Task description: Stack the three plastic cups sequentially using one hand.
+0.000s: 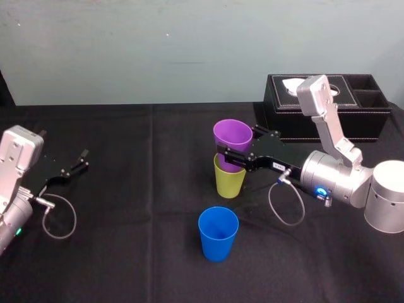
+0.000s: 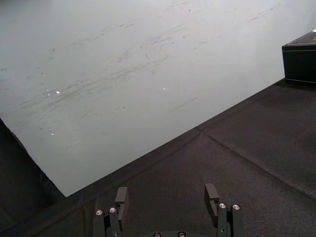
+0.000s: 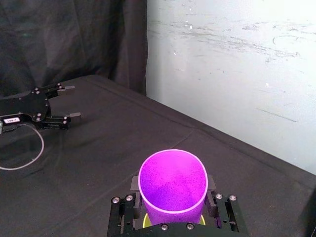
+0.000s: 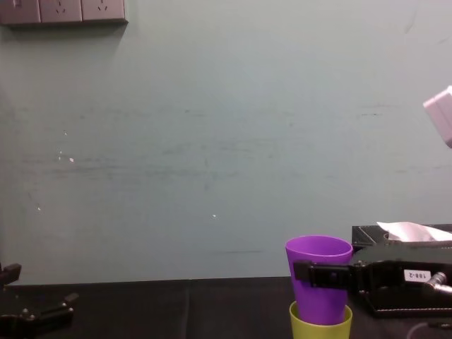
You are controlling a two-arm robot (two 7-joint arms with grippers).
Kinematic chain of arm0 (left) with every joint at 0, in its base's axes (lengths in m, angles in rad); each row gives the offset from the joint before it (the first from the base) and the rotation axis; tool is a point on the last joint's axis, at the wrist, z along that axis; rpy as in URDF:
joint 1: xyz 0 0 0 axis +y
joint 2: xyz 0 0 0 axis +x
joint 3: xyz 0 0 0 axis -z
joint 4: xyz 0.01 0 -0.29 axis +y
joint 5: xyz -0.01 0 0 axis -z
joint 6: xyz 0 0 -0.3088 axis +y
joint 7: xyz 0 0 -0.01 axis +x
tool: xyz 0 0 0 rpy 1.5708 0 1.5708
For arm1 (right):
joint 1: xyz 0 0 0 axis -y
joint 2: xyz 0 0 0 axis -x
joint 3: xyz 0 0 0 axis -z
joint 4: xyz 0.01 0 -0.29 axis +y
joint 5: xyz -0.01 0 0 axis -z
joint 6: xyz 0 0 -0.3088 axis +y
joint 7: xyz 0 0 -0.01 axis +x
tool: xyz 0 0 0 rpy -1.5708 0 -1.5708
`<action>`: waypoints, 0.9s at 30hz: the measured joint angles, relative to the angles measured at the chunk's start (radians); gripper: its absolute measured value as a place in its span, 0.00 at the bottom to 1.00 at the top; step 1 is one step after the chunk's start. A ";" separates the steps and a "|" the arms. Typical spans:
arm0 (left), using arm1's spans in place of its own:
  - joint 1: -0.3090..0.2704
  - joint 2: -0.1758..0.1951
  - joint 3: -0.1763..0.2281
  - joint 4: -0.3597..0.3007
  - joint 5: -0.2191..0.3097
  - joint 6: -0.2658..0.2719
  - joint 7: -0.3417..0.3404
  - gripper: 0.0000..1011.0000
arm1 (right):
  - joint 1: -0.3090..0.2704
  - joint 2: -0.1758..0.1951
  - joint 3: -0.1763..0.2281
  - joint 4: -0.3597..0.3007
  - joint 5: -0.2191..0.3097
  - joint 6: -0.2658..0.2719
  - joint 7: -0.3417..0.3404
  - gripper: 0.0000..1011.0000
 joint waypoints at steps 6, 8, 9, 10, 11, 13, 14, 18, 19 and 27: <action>0.000 0.000 0.000 0.000 0.000 0.000 0.000 1.00 | -0.002 -0.001 0.000 0.016 0.016 -0.006 0.017 0.73; 0.000 0.000 0.000 0.000 0.000 0.000 0.000 1.00 | -0.002 -0.001 0.000 0.016 0.017 -0.006 0.018 0.73; 0.000 0.000 0.000 0.000 0.000 0.000 0.000 1.00 | -0.002 -0.001 0.000 0.017 0.017 -0.006 0.018 0.73; 0.000 0.000 0.000 0.000 0.000 0.000 0.000 1.00 | -0.002 -0.001 0.000 0.016 0.017 -0.006 0.017 0.73; 0.000 0.000 0.000 0.000 0.000 0.000 0.000 1.00 | -0.002 -0.001 0.000 0.016 0.017 -0.006 0.017 0.73; 0.000 0.000 0.000 0.000 0.000 0.000 0.000 1.00 | -0.002 -0.001 -0.001 0.016 0.017 -0.006 0.017 0.73; 0.000 0.000 0.000 0.000 0.000 0.000 0.000 1.00 | -0.002 -0.001 -0.001 0.016 0.017 -0.006 0.017 0.73; 0.000 0.000 0.000 0.000 0.000 0.000 0.000 1.00 | -0.003 -0.001 -0.001 0.015 0.016 -0.006 0.017 0.77; 0.000 0.000 0.000 0.000 0.000 0.000 0.000 1.00 | -0.003 -0.001 -0.001 0.015 0.016 -0.006 0.017 0.79; 0.000 0.000 0.000 0.000 0.000 0.000 0.000 1.00 | -0.003 -0.001 -0.001 0.013 0.016 -0.006 0.016 0.97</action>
